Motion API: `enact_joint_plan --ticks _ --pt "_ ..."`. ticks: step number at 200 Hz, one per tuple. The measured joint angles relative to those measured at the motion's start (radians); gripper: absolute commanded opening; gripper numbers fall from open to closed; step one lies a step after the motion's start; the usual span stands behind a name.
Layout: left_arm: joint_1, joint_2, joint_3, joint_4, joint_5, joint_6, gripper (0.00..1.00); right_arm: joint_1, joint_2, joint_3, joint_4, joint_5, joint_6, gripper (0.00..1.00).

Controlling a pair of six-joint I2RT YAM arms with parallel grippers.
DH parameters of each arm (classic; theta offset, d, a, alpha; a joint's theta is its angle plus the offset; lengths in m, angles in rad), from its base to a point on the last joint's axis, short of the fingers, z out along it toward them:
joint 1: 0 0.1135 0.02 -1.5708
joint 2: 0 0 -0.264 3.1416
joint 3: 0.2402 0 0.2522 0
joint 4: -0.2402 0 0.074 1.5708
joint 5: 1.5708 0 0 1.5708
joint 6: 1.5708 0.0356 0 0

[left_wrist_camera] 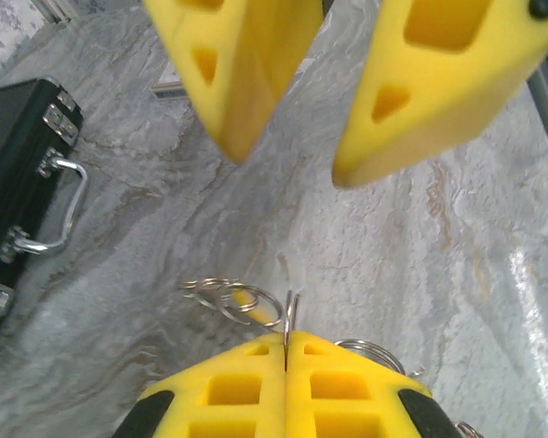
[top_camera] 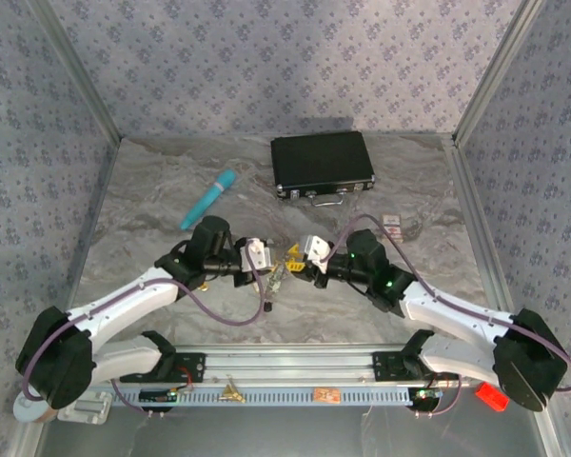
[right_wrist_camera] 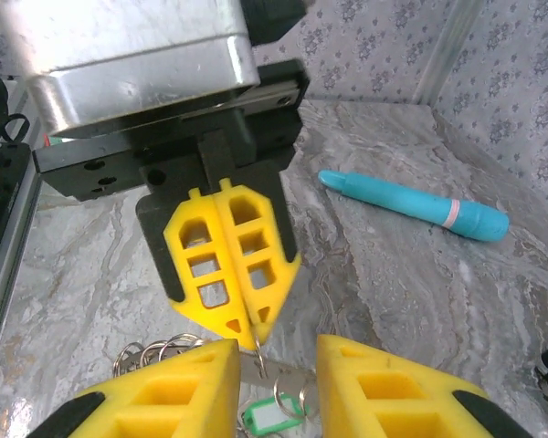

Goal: Put the keys on the keyring

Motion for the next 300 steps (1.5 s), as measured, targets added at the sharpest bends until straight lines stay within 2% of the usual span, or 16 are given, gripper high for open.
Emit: enact_joint_plan --ticks 39,85,171,197,254,300 --pt "0.0 -0.008 -0.119 0.246 0.029 -0.196 0.0 0.0 0.037 -0.053 0.041 -0.004 0.024 0.3" --pt "0.0 -0.023 -0.159 0.349 0.041 -0.276 0.0 -0.002 0.081 -0.059 0.082 -0.011 0.035 0.29" --pt "0.0 -0.027 -0.172 0.382 0.052 -0.294 0.0 -0.001 0.128 -0.044 0.101 -0.045 0.039 0.2" --pt "0.004 -0.028 -0.172 0.382 0.056 -0.293 0.0 -0.002 0.134 -0.037 0.101 -0.044 0.039 0.2" --pt "0.003 -0.036 -0.172 0.373 0.066 -0.27 0.0 0.0 0.137 -0.024 0.093 -0.019 0.037 0.27" --pt "0.003 -0.047 -0.172 0.343 0.059 -0.236 0.0 0.002 0.136 -0.002 0.047 0.007 0.018 0.25"
